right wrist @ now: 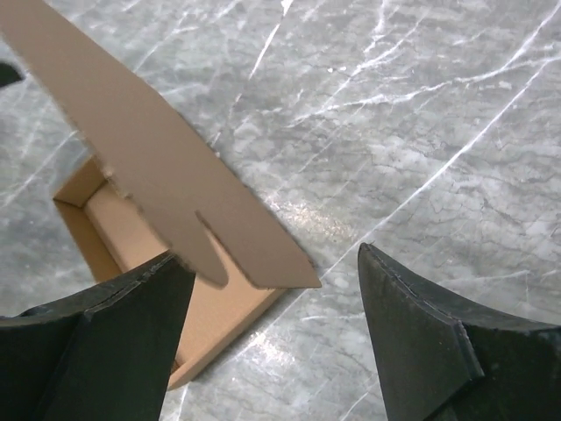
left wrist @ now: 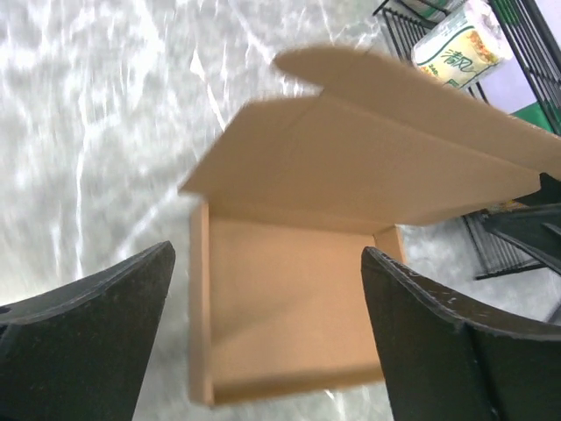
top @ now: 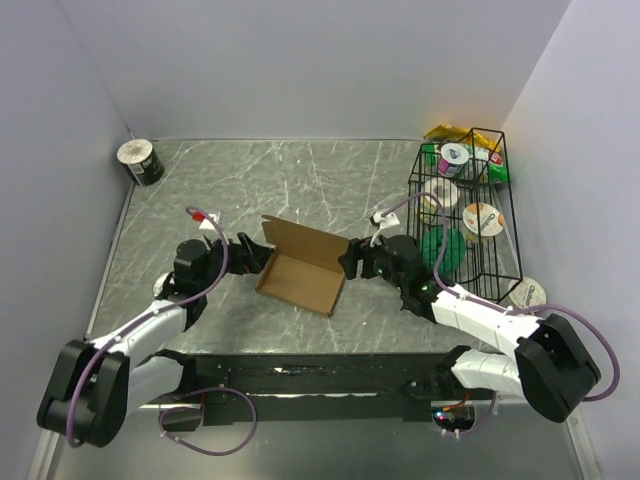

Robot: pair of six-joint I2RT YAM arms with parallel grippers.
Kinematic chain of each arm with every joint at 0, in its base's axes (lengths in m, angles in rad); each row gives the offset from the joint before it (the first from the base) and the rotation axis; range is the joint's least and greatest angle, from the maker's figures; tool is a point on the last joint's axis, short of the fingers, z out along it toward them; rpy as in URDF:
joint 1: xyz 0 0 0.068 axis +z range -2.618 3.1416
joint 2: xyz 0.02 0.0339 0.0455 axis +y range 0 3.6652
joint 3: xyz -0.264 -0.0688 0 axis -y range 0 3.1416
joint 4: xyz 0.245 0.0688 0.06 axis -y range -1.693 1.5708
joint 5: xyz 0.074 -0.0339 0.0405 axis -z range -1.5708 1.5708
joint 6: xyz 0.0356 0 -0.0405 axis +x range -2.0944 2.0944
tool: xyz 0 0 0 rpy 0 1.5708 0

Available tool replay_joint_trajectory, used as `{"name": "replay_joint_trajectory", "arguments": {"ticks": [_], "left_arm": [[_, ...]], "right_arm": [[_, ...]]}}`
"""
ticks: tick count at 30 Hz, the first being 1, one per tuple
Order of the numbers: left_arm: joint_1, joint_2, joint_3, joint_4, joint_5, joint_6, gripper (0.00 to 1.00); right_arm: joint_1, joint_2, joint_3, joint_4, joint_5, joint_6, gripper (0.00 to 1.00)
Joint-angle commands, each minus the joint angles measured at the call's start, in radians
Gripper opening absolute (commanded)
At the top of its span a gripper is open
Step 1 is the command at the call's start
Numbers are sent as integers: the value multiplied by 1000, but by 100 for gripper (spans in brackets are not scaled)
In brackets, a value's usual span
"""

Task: Fold the paper box

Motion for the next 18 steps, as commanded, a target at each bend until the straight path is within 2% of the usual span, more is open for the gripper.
{"name": "replay_joint_trajectory", "arguments": {"ticks": [1,6,10,14,18], "left_arm": [[18,76,72,197,60,134,90],[67,164,104,281,155,163,80],[75,256,153,272,221,200,71],[75,302,162,312,229,228,67],[75,342,188,321,266,249,66]], "right_arm": [[-20,-34,-28,33,-15,-23,80],[-26,-11,-24,44,-38,-38,70],[-27,-3,-25,50,-29,-49,61],[-31,-2,-21,46,-35,-57,54],[-32,-3,-25,61,-41,-60,52]]}}
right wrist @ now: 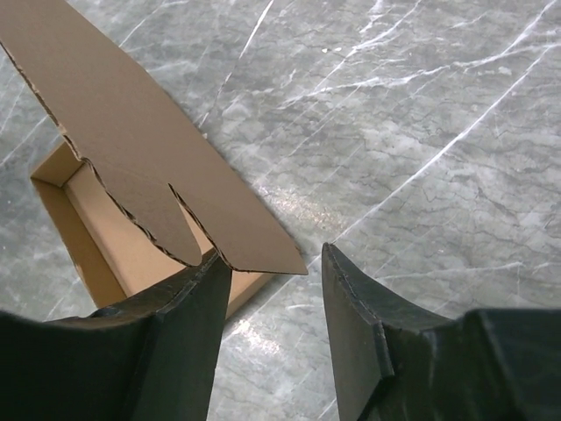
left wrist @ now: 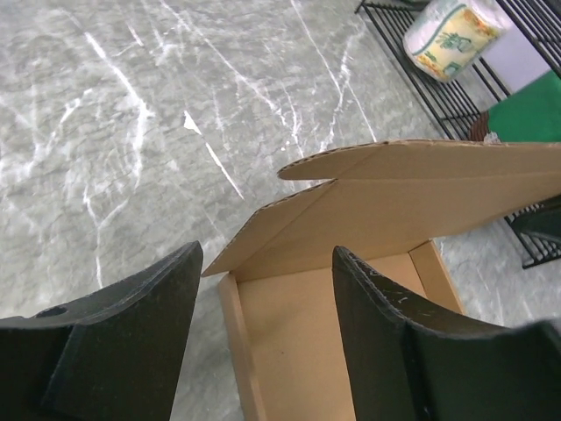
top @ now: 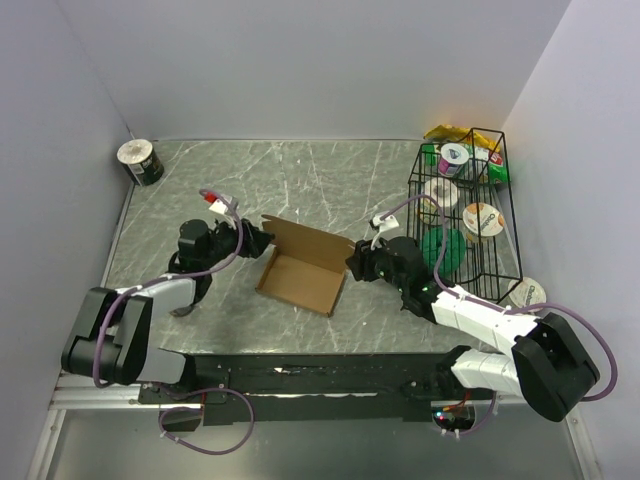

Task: Fold the paper box

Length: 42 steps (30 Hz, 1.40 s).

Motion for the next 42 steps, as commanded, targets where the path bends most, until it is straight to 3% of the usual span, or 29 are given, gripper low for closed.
{"name": "replay_joint_trajectory", "arguments": {"ticks": [1,7,13,21,25,34,42], "left_arm": [[2,33,56,90,81,55,66],[1,73,61,145,131,48,57],[2,89,58,185,157,25,41],[-1,118,67,229,194,-6,36],[-8,126,61,251,205,-20,32],[-74,123,59,248,200,-12,17],[-131,132,61,216,167,11,15]], "right_arm": [[-8,-1,0,57,-8,-22,52],[-8,-4,-8,80,-16,-25,47],[-10,5,-5,91,-25,-27,39],[-8,19,6,89,-26,-33,35],[-10,20,7,91,-23,-35,28],[-8,50,27,94,-9,-36,17],[-8,74,41,107,-5,-32,14]]}}
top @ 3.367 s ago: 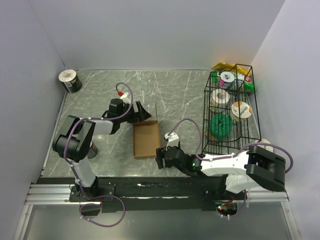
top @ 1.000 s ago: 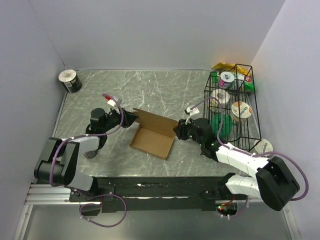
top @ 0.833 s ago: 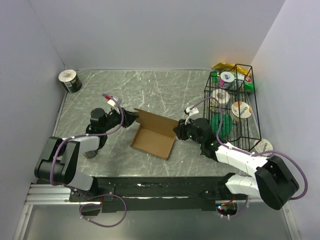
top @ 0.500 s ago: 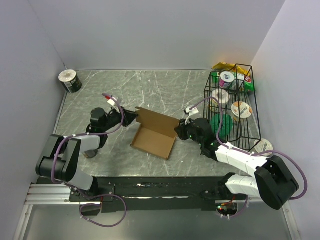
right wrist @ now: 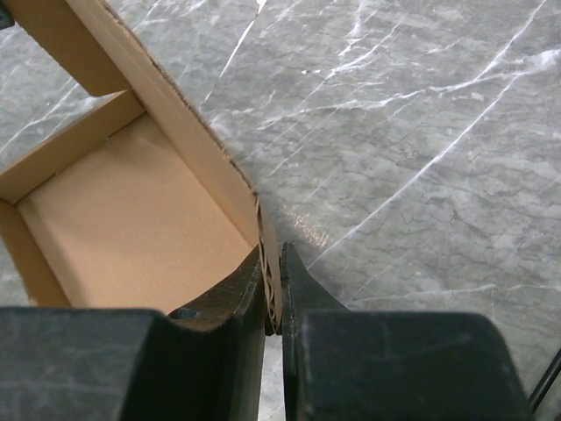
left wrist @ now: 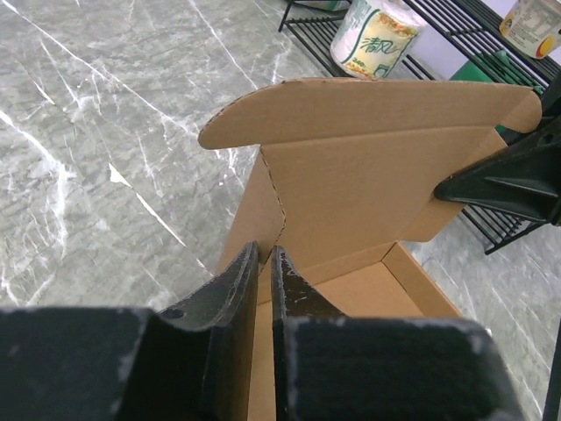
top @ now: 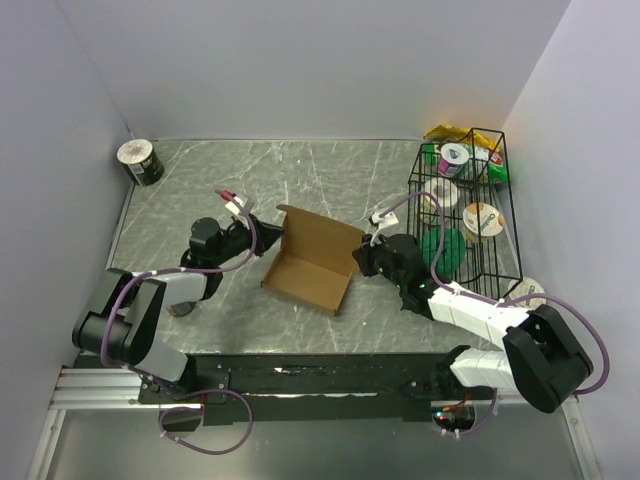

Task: Fold the paper box

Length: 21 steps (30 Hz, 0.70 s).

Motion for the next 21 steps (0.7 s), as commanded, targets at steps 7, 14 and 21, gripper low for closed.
{"name": "replay_joint_trajectory", "arguments": {"ticks": [7,14,21], "left_arm": [[-50,-25,10,-32,-38,24,16],[12,-122,-62,-60,-118,4,68],[108,-115,-151,98,-54,-108,97]], "right_arm": [[3,-1,16,44,-25,1,11],[-17,-23,22,-19,-169,-124,6],[-45,-18,60,-105,-336,-230,0]]}}
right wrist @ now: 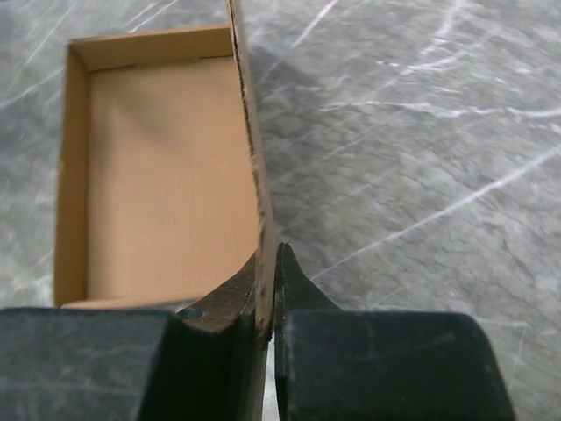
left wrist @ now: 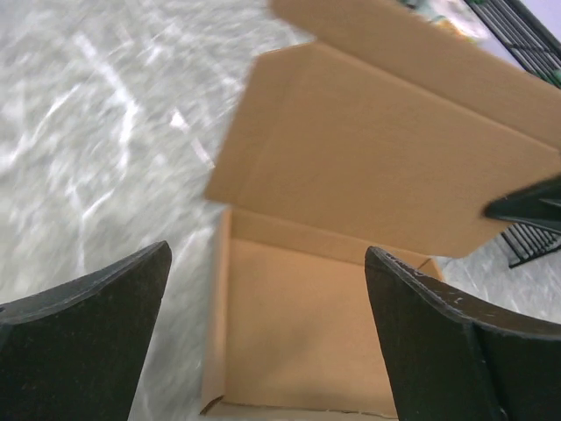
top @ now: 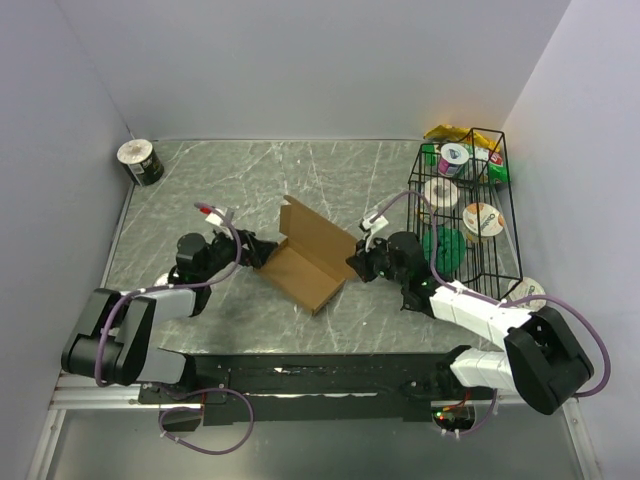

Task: Fold the paper box

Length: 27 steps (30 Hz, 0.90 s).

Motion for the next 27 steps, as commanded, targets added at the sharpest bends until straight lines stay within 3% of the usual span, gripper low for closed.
{"name": "replay_joint_trajectory", "arguments": {"ticks": [1,6,16,21,27], "left_arm": [[51,34,4,121,72,-71,96],[78,111,81,161,241,-83,97],[98,221,227,73,365,-6,97],[98,252,222,140,436,-54,74],[91,267,205,189,473,-94,63]], "right_arm": [[-18,-8,58,-90,-136,-100,0],[-23,-27,84,-145,-196,-133,0],[-41,-75,86,-212,-271,-162,0],[-49,-77,85,-222,-251,-162,0],[-54,-72,88,-217,-254,-162,0]]}}
